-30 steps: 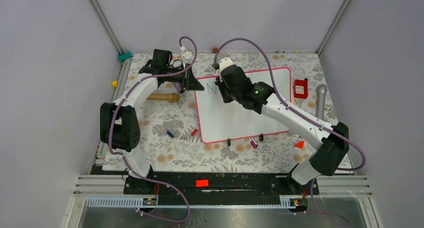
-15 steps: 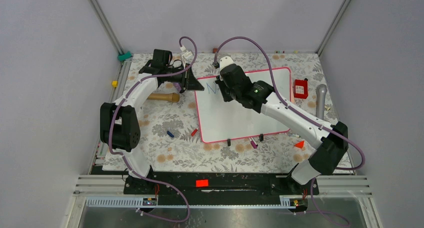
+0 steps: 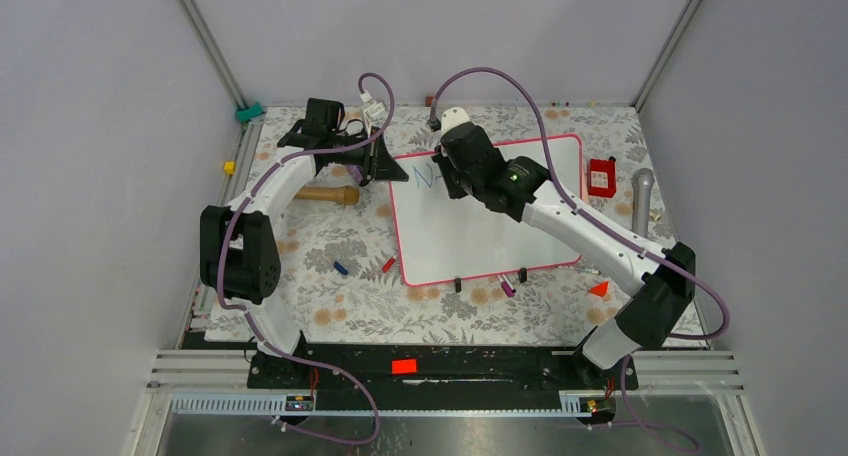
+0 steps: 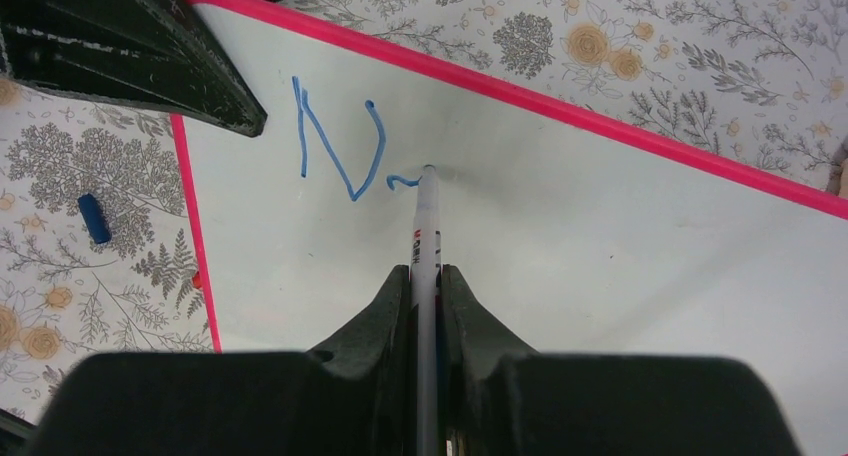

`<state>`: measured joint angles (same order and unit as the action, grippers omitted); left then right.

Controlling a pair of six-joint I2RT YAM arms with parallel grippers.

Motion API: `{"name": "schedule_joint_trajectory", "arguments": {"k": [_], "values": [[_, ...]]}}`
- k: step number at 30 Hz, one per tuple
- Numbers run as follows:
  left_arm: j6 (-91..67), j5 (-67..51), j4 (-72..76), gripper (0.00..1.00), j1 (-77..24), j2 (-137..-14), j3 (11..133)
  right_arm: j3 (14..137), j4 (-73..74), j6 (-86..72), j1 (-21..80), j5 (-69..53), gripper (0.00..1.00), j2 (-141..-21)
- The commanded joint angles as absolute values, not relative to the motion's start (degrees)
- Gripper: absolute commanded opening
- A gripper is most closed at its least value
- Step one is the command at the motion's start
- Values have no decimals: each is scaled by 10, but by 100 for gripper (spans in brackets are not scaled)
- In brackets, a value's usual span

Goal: Write a sentence on the whiteboard

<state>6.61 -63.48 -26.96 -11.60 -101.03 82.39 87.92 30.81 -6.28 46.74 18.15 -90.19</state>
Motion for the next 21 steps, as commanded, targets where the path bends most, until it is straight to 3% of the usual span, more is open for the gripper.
{"name": "schedule_joint_trajectory", "arguments": {"k": [1,21], "values": [[149,-509,-282,8,-131,-1013,808,917,310,-61,460,206,0,-913],[150,-509,-281,8,-131,-1012,808,918,326,-59,460,134,0,-922]]}}
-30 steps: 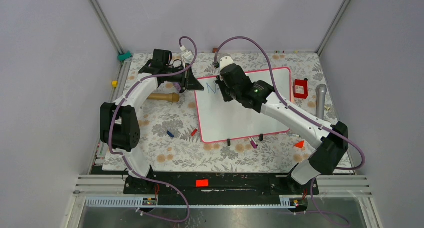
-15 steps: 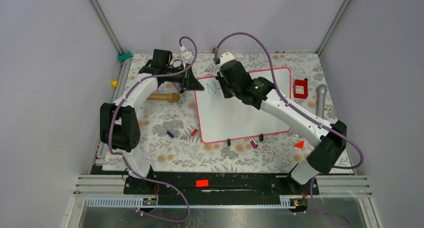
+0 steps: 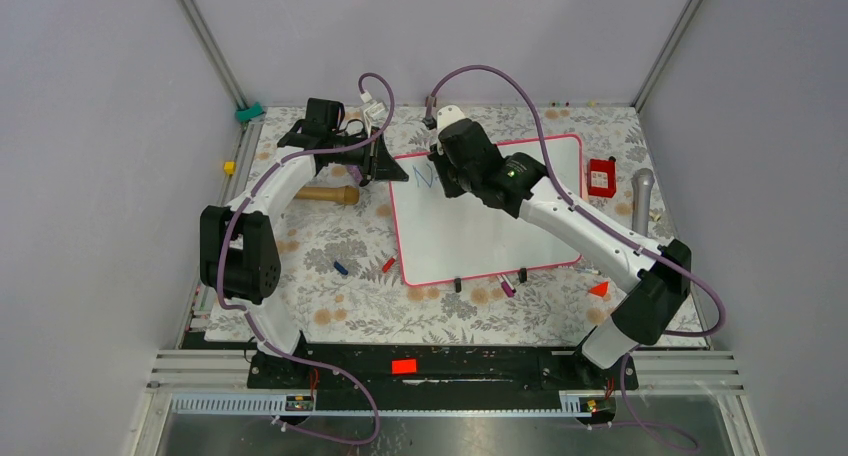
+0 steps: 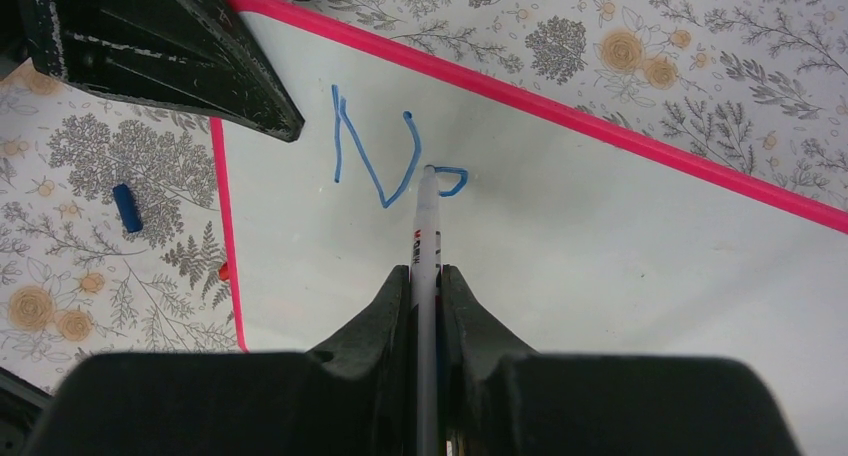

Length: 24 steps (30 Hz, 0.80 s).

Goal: Write a sentence on the whiteboard

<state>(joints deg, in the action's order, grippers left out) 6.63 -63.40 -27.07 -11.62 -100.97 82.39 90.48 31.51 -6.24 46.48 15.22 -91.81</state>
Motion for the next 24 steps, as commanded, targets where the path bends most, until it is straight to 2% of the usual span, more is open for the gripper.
{"name": "schedule_joint_trajectory", "arguments": {"k": [1,19,24], "values": [[150,-508,-281,8,-131,-1012,808,916,328,-59,460,133,0,-921],[149,-508,-280,8,-131,-1012,808,873,347,-60,460,209,0,-887],[149,-508,-281,8,-131,-1012,809,876,339,-66,459,188,0,-868]]}}
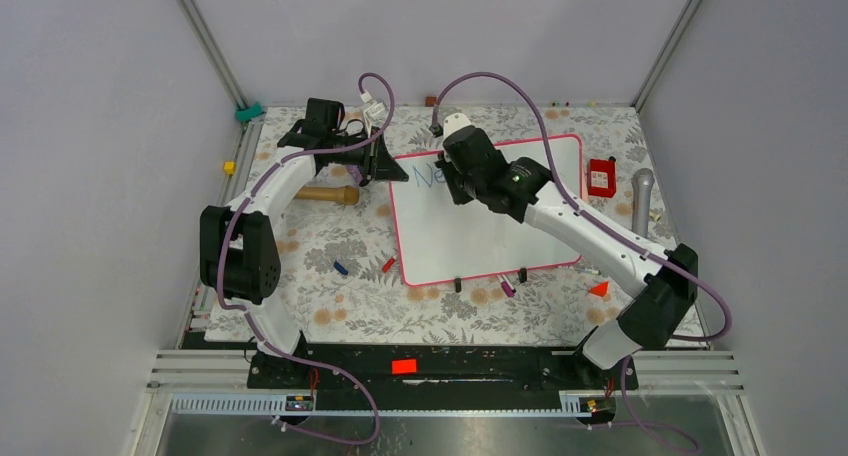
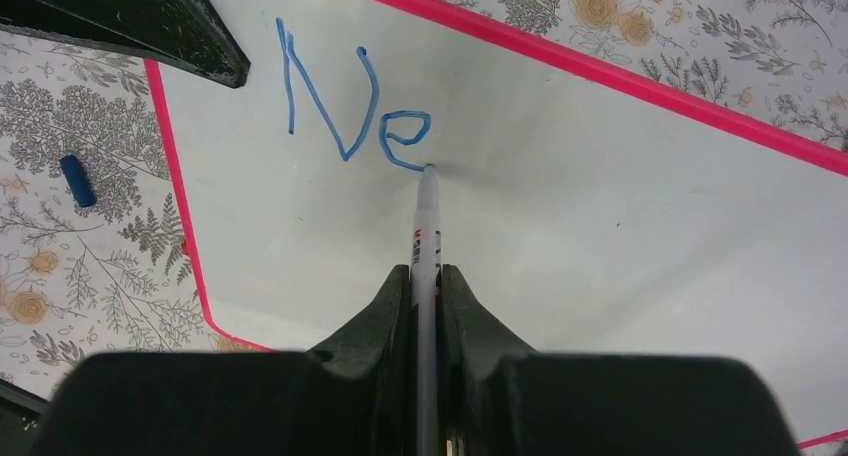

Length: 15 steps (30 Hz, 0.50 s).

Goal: Write a sentence on the whiteboard

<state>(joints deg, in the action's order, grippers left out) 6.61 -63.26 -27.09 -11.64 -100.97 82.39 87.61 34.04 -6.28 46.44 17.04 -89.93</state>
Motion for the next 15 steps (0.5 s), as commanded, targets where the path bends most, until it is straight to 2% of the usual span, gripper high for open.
{"name": "schedule_joint_trajectory", "arguments": {"k": [1,7,15], "values": [[149,-509,-281,8,-131,-1013,809,871,329,-68,459,183,0,-861],[149,-508,-281,8,-130,-1013,809,836,279,-70,453,178,0,-817],[149,-505,-281,8,-131,-1014,808,859,288,-72,435,167,0,-844]]}}
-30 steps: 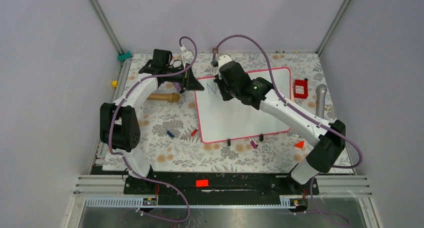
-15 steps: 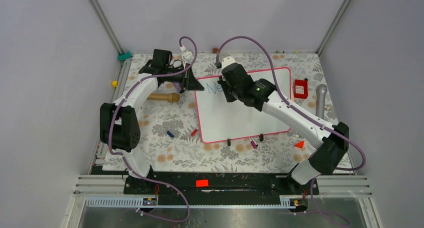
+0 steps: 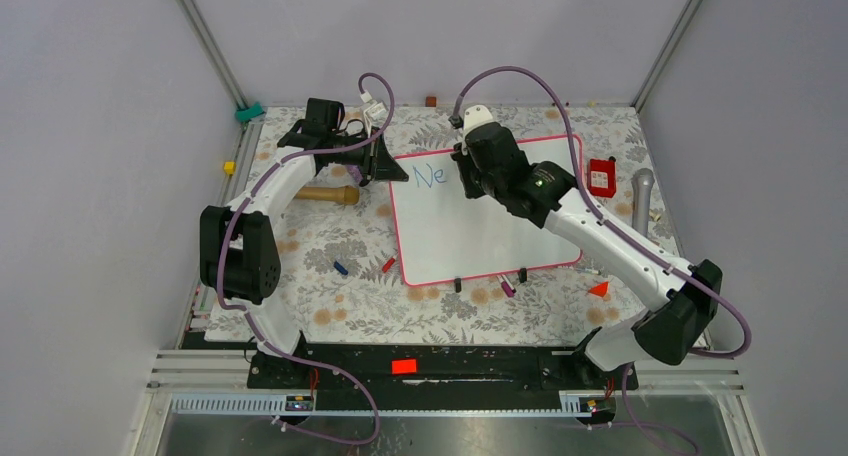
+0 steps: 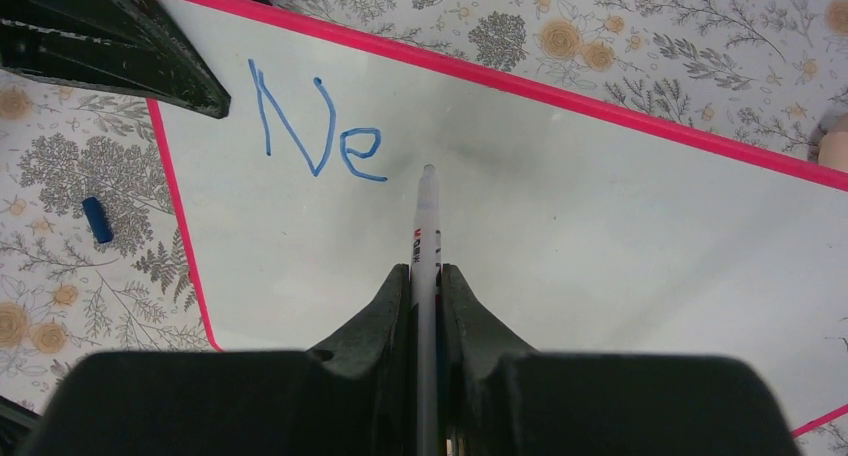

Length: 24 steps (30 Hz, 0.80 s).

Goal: Write a sentence on the whiteboard

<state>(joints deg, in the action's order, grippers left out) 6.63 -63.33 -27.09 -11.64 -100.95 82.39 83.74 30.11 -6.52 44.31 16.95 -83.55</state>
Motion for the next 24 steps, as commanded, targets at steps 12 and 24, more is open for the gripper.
{"name": "schedule_joint_trajectory", "arguments": {"k": [12,24], "values": [[148,-503,-280,8,-130,-1014,808,875,276,-75,435,149,0,-866],[149,-501,-281,8,-130,-1013,807,869,289,-82,435,171,0,-876]]}}
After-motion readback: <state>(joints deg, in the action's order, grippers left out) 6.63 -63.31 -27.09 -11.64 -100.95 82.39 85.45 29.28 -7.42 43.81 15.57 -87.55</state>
